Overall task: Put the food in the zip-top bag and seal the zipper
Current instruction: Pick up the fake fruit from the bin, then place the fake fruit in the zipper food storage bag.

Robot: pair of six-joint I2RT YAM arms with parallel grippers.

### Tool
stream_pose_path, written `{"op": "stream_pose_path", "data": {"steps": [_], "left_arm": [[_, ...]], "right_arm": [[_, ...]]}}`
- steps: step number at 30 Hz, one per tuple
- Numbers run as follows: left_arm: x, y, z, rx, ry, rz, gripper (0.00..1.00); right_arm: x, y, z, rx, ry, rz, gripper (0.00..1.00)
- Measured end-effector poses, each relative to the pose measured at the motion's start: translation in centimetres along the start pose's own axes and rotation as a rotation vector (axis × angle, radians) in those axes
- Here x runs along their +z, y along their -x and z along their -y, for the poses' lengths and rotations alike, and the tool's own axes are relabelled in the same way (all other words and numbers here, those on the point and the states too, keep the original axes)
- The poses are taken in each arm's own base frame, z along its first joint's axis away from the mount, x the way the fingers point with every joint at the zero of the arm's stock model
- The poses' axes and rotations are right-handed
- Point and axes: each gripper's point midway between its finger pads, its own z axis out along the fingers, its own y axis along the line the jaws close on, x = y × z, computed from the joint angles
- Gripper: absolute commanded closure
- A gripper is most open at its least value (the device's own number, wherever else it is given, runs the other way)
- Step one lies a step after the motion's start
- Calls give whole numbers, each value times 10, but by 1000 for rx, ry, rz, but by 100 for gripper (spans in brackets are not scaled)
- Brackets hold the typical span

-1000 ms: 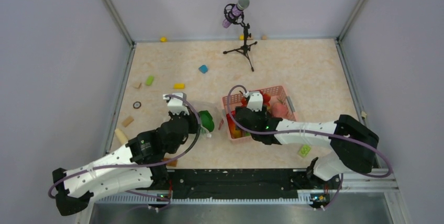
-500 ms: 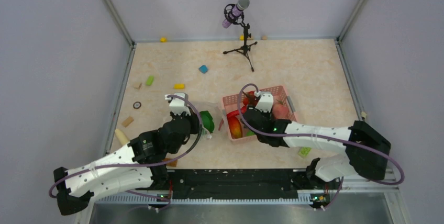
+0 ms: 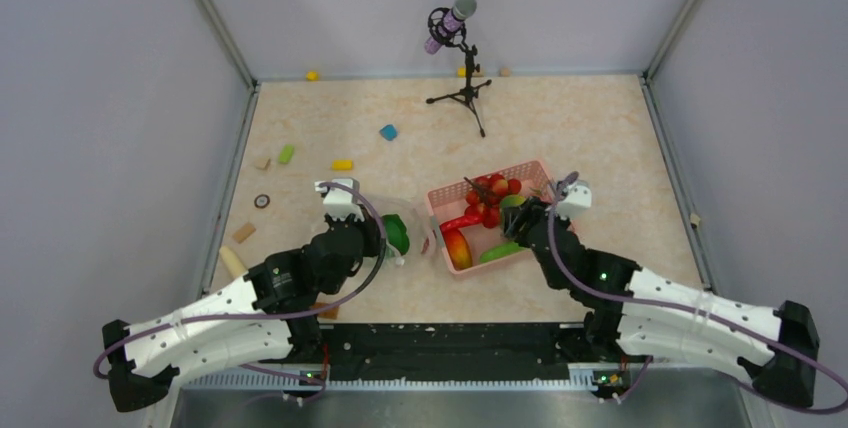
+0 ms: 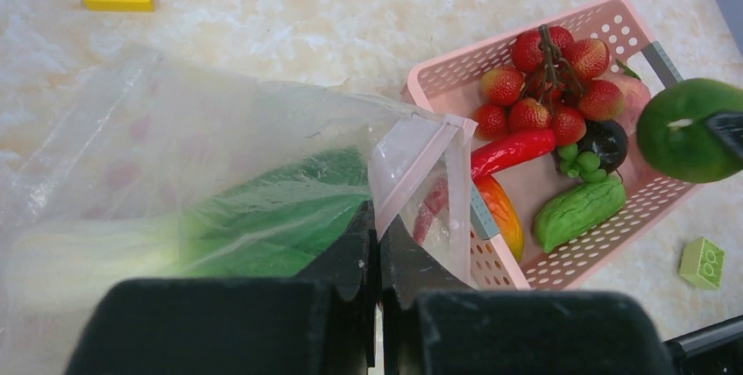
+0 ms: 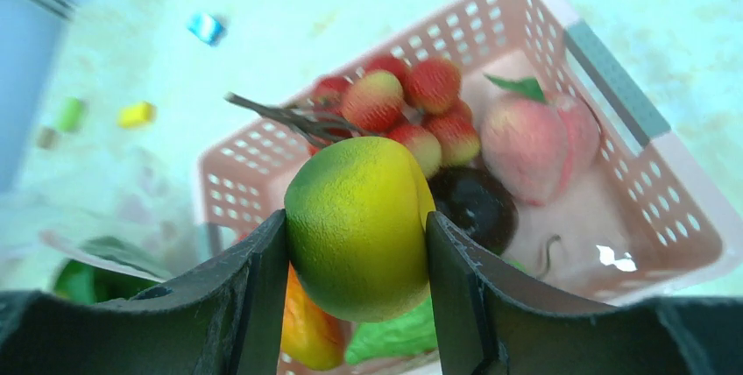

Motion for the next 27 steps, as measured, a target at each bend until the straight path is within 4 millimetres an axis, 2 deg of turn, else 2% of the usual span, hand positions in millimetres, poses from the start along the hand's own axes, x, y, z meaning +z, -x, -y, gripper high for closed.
{"op": "stream_pose_path", "data": {"steps": [5, 8, 14, 17, 20, 23, 27], "left_arm": [[0, 0, 1, 0, -3, -2, 100], [0, 0, 1, 0, -4, -3, 100], [0, -1, 2, 0, -10, -7, 100], [-1, -3, 3, 3, -20, -15, 100], [-1, -4, 6, 4, -34, -24, 100], [-2, -6, 9, 5, -54, -34, 100], [-3, -9, 16, 12, -91, -53, 100]], "right_arm": [[-18, 32, -19, 59, 165, 74, 64], [-29, 35, -41, 51, 325, 79, 63], [-54, 27, -99, -15, 665, 44, 63], [-58, 11, -124, -59, 781, -4, 63], [-54, -18, -147, -113, 862, -93, 63], [-45, -45, -159, -159, 881, -183, 63], [-33, -65, -177, -181, 897, -238, 64]]}}
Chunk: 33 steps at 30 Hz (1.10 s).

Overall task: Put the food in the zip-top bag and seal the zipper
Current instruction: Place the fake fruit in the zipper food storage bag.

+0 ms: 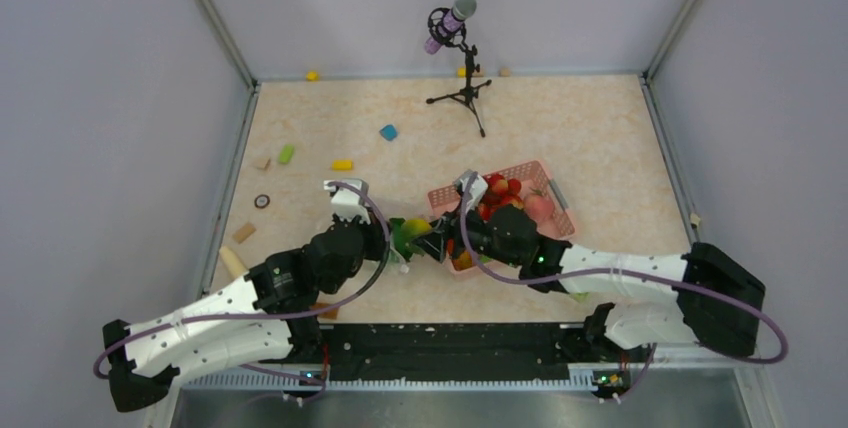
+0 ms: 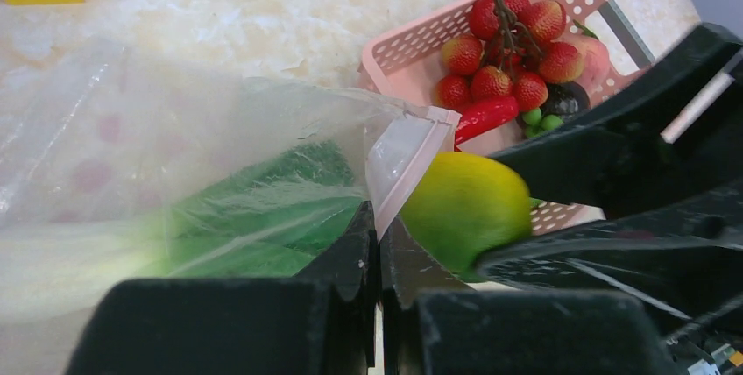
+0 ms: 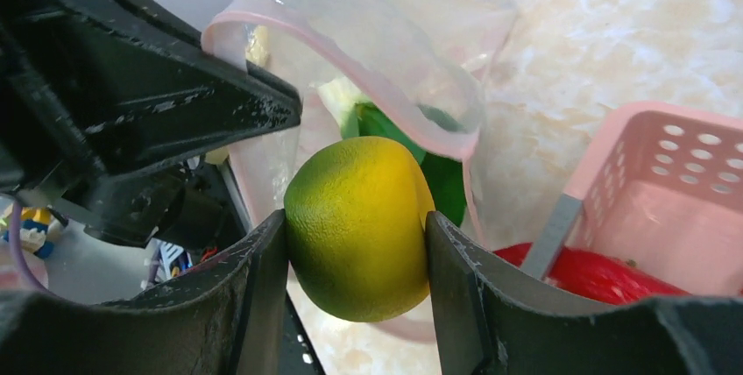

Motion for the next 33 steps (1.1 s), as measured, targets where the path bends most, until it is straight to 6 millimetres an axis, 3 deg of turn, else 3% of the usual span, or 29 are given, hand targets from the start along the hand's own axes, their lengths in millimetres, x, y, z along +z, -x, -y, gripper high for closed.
{"op": "stream_pose_path", "data": {"steps": [8, 11, 16, 22, 33], "left_arm": [[0, -2, 9, 12, -52, -20, 100], [-3, 0, 13, 11, -80, -17, 100], [-6, 2, 17, 1, -111, -8, 100], [-7, 7, 16, -3, -110, 14, 100], [-18, 15, 6, -46, -112, 70, 100]], "right_arm": [[46, -5, 0, 28, -11, -34, 60], [60, -6, 8, 53, -60, -34, 53], [87, 12, 17, 95, -153, 12, 40], [98, 10, 24, 179, -202, 35, 34], [106, 3, 10, 221, -127, 6, 15]]}}
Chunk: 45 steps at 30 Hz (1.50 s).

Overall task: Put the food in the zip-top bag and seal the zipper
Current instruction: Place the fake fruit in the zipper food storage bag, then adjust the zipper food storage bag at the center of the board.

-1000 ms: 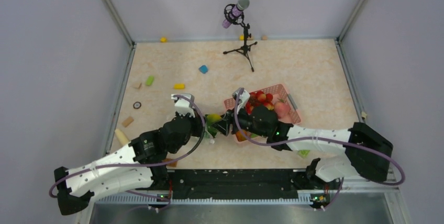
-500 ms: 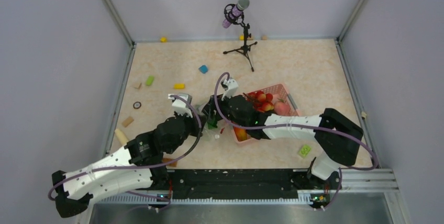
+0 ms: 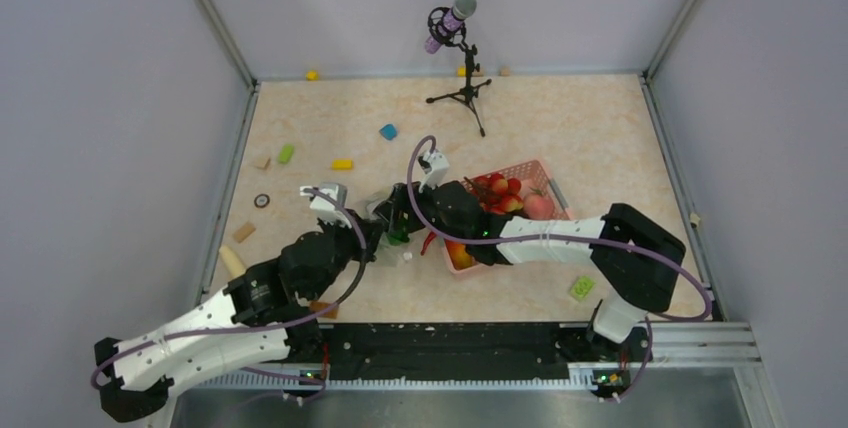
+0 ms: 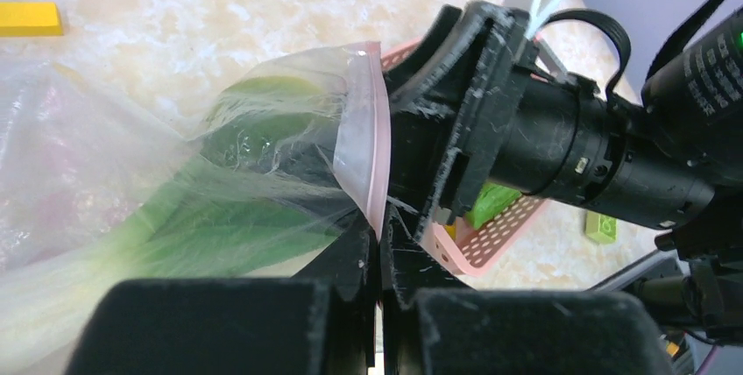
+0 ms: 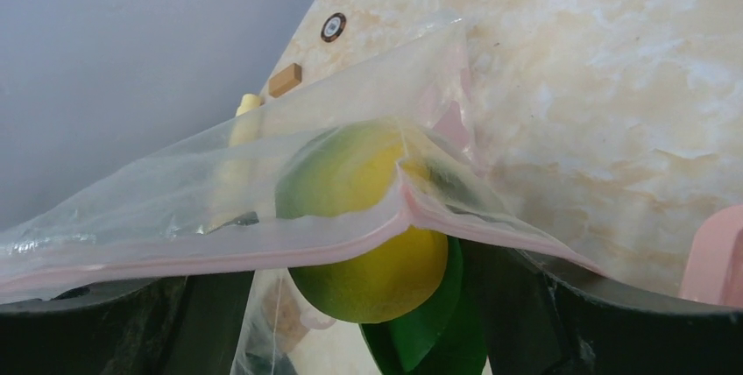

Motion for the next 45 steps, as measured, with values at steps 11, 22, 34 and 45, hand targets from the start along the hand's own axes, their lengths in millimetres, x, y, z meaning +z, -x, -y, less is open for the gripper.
{"op": "stream_pose_path", "data": {"steps": [11, 22, 34, 45], "left_arm": [[-12, 21, -19, -90, 73, 103, 100], [-16, 25, -25, -111, 97, 128, 100], [-16, 27, -27, -114, 104, 136, 100], [-20, 29, -27, -126, 91, 146, 100]], "right_arm": [[-32, 41, -35, -51, 86, 56, 10], [-71, 65, -21, -123, -14, 104, 13], [-88, -24, 46, -159, -131, -128, 23], [-70, -42, 41, -157, -77, -179, 100]]}}
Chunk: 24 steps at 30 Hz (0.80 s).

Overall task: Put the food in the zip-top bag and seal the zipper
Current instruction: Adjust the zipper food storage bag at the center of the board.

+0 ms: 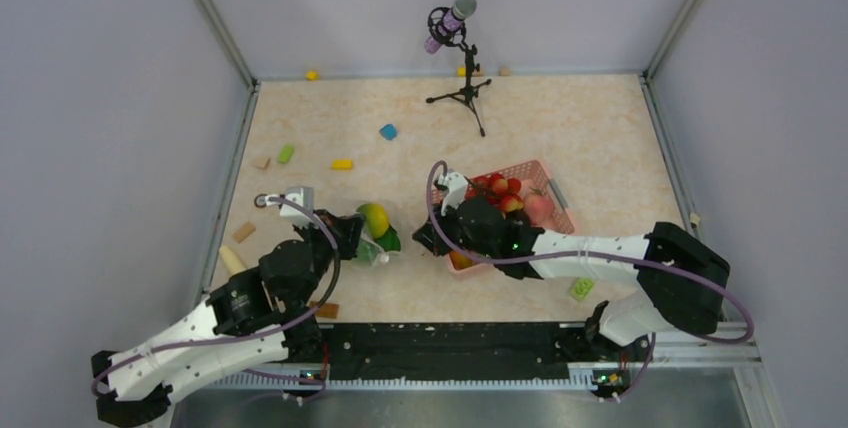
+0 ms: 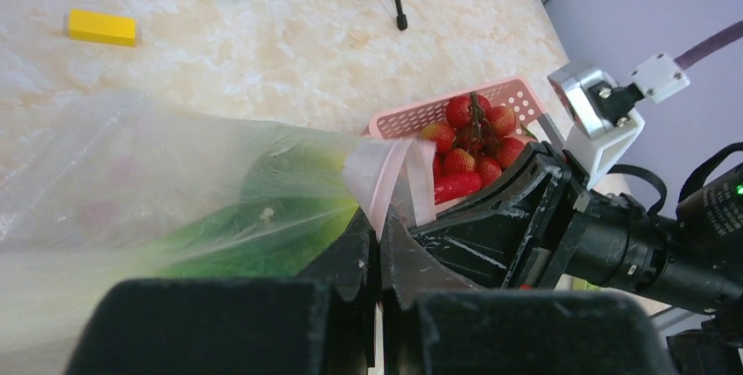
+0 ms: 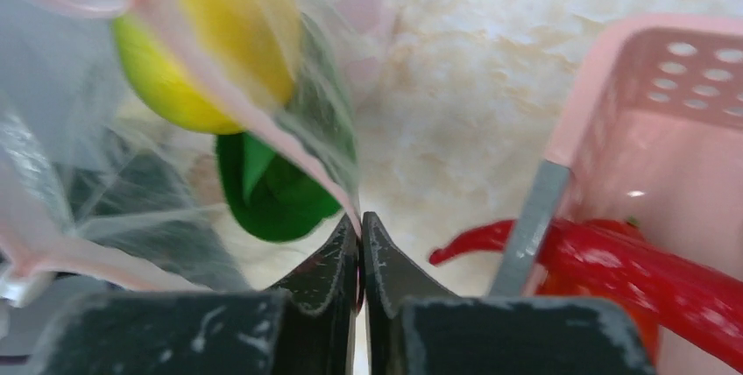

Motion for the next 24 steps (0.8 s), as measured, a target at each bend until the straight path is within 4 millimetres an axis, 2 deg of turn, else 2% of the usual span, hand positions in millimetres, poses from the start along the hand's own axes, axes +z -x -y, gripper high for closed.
{"op": "stream_pose_path", "data": {"steps": [2, 6, 11, 14, 18, 24], "left_arm": [[-1, 1, 0, -3, -5, 0, 100], [-5, 4, 1, -18, -23, 8, 100], [-15, 10, 10, -60, -92, 6, 100], [-25, 21, 15, -96, -129, 14, 100], [-38, 43, 22, -141, -166, 42, 100], [-55, 71, 26, -181, -189, 66, 100]], "right_arm": [[3, 7, -11, -4, 40, 4, 100], [3, 35, -42, -26, 142, 36, 100], [-3, 79, -78, -76, 232, 84, 100], [-9, 110, -97, -110, 259, 123, 100], [-18, 143, -112, -158, 263, 174, 100], [-26, 177, -112, -210, 197, 236, 100]]}}
